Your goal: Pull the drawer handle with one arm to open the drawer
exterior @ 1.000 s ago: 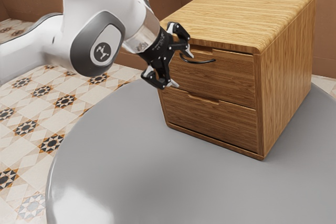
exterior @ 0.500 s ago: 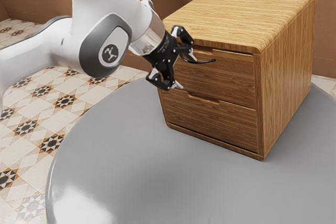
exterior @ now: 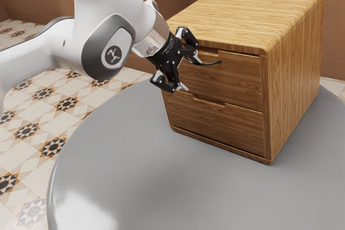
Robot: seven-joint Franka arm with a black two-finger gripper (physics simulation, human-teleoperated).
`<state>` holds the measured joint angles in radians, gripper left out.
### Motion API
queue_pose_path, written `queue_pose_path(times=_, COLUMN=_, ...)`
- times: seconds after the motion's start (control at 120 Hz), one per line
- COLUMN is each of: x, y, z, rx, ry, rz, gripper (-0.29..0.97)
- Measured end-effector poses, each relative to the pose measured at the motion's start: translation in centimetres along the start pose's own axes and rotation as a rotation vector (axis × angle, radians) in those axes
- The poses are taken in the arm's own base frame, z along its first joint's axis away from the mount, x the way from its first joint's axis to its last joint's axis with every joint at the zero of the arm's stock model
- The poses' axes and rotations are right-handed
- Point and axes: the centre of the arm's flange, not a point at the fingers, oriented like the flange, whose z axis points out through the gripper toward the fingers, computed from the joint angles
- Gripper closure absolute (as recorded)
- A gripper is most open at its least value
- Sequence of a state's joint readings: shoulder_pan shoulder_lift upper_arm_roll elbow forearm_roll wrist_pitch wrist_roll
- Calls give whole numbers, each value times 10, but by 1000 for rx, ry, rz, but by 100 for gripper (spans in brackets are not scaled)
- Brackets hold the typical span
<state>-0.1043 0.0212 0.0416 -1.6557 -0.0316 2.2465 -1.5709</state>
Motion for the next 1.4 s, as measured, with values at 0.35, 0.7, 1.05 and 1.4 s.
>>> queue_pose_path(times=0.35, x=0, y=-1, z=-2, rx=1, ry=0, rz=-1, gripper=35)
queue_pose_path(times=0.7, x=-1, y=-4, z=-10, rx=9, ry=2, rz=5, gripper=55)
queue_pose_path(times=1.05, x=-1, y=-13, z=-20, rx=28, ry=0, rz=8, gripper=63)
queue_pose_path(times=1.4, x=-4, y=-22, z=-32, rx=37, ry=-7, rz=13, gripper=67)
